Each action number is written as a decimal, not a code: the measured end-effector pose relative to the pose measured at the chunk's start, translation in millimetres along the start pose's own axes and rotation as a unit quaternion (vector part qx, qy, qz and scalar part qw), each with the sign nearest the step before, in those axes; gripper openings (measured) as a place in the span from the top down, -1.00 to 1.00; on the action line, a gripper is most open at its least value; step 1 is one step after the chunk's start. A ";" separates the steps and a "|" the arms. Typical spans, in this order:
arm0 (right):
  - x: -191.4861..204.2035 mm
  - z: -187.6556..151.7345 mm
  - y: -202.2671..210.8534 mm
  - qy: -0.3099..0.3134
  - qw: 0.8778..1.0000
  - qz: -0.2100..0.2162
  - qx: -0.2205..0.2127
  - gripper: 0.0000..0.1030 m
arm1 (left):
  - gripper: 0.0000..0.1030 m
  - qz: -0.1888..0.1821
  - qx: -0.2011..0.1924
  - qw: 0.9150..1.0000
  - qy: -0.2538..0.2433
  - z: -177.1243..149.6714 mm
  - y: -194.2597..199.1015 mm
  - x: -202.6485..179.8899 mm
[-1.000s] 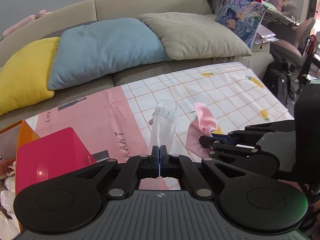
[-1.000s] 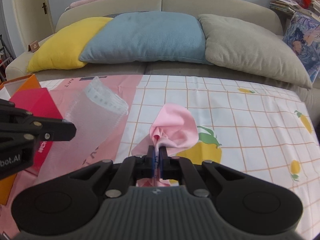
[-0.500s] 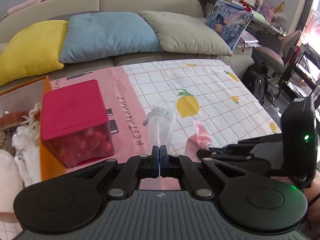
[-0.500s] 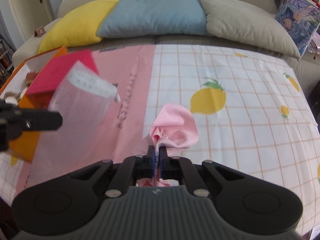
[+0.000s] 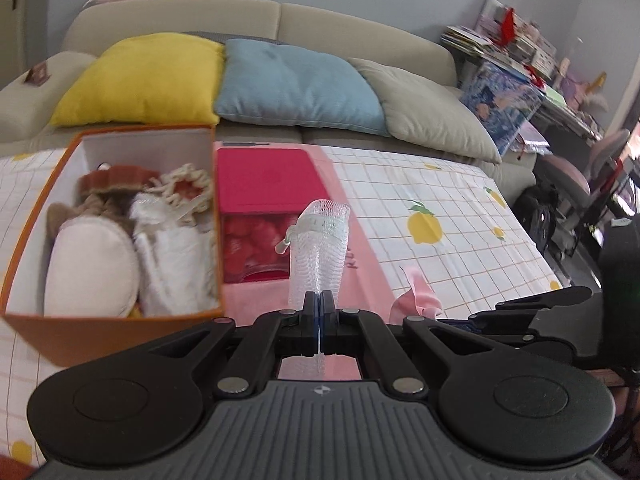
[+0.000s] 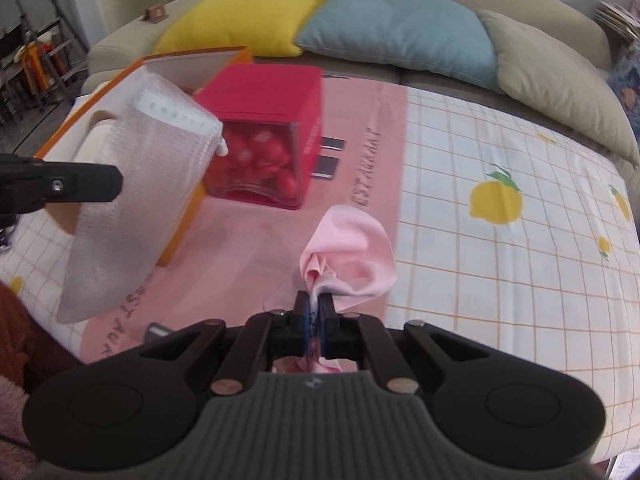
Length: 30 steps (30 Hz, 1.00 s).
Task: Organize soft objects
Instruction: 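Carry the mesh bag and pink cloth into the orange box and open both tools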
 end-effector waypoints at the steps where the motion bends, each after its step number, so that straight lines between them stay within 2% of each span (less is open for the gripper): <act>1: 7.9 0.6 2.8 0.008 1.000 0.005 -0.002 0.97 | 1.00 0.001 -0.002 1.000 0.009 -1.7 3.2 5.8; 10: 63.1 24.1 23.3 0.033 0.997 0.063 -0.028 0.97 | 1.00 0.021 -0.049 0.997 0.053 4.8 35.6 56.2; 18: 105.9 80.2 34.2 0.045 0.990 0.114 -0.064 0.97 | 1.00 0.032 -0.071 0.995 0.067 34.5 52.4 104.0; 22: 131.7 110.7 24.4 0.070 0.987 0.126 -0.077 0.97 | 1.00 0.036 -0.070 0.992 0.094 53.8 48.9 137.1; 26: 151.8 134.0 2.1 0.090 0.984 0.133 -0.073 0.97 | 1.00 0.049 -0.063 0.993 0.091 69.7 35.8 158.2; 30: 161.3 152.0 -32.6 0.121 0.985 0.110 -0.061 0.97 | 1.00 0.045 -0.060 0.993 0.090 83.8 19.7 170.6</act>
Point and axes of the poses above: each gripper's, at about its wrist camera, not at the fingertips, and y roughly against the way its jaws point, x to its left, z to its top, the point moved 9 cm from there along -y, roughly the way its jaws point, and after that the axes turned 4 degrees about -y, right-handed, at the moved point
